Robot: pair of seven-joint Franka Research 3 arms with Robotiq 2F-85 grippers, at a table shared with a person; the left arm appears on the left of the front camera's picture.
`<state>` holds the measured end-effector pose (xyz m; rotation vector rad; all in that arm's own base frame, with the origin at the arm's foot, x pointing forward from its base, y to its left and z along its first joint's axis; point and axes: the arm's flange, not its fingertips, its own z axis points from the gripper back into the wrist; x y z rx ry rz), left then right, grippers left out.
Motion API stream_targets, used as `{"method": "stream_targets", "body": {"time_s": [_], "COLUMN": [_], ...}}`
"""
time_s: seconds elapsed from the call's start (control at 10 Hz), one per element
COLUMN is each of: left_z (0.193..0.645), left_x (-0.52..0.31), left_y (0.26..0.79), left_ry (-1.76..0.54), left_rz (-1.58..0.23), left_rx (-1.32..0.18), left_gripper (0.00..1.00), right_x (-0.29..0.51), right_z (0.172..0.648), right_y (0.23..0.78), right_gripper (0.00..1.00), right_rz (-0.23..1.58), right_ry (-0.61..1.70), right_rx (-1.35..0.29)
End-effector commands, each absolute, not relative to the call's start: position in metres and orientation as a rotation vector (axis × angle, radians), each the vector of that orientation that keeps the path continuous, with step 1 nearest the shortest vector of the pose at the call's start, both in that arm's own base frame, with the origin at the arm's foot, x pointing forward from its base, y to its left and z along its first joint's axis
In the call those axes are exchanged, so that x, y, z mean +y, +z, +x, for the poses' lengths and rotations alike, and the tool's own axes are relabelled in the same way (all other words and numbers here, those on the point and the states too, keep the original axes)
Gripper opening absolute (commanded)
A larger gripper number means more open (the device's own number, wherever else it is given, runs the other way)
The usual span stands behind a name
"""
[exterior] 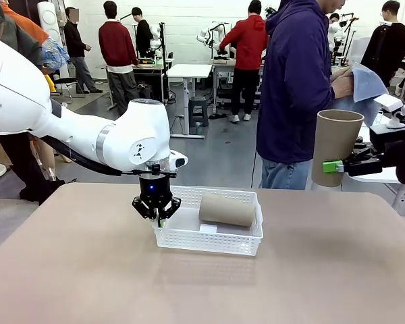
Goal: Clean and organize the cups into the basket.
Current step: Pick up the Reusable plastic cup from the right side of the table and stack it inside the Organizing basket in the center of the table.
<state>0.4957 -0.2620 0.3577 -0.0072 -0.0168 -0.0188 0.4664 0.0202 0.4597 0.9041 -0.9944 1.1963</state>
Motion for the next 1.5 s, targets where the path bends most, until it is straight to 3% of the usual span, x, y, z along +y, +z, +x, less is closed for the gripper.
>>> {"method": "stream_targets", "body": {"time_s": [0.0, 0.5, 0.7, 1.0, 1.4], "left_z": [0.497, 0.497, 0.497, 0.497, 0.497], "left_x": [-0.262, -0.262, -0.262, -0.262, -0.262], "left_y": [0.36, 0.36, 0.36, 0.36, 0.36], "left_ry": [-0.019, -0.019, -0.019, -0.019, -0.019], "left_rz": [-0.009, -0.009, -0.009, -0.009, -0.009], "left_rx": [-0.022, -0.022, -0.022, -0.022, -0.022], "left_gripper": [0.0, 0.0, 0.0, 0.0, 0.0], "right_x": [0.058, 0.192, 0.232, 0.278, 0.299], "right_z": [0.483, 0.531, 0.532, 0.531, 0.535], "right_y": [0.494, 0.523, 0.514, 0.482, 0.438], "right_gripper": [0.81, 0.81, 0.81, 0.81, 0.81], "right_rz": [0.797, 0.553, 0.432, 0.324, 0.292], "right_ry": [1.272, 1.375, 1.455, 1.594, 1.668], "right_rx": [-0.816, -0.224, -0.094, -0.024, -0.08]}}
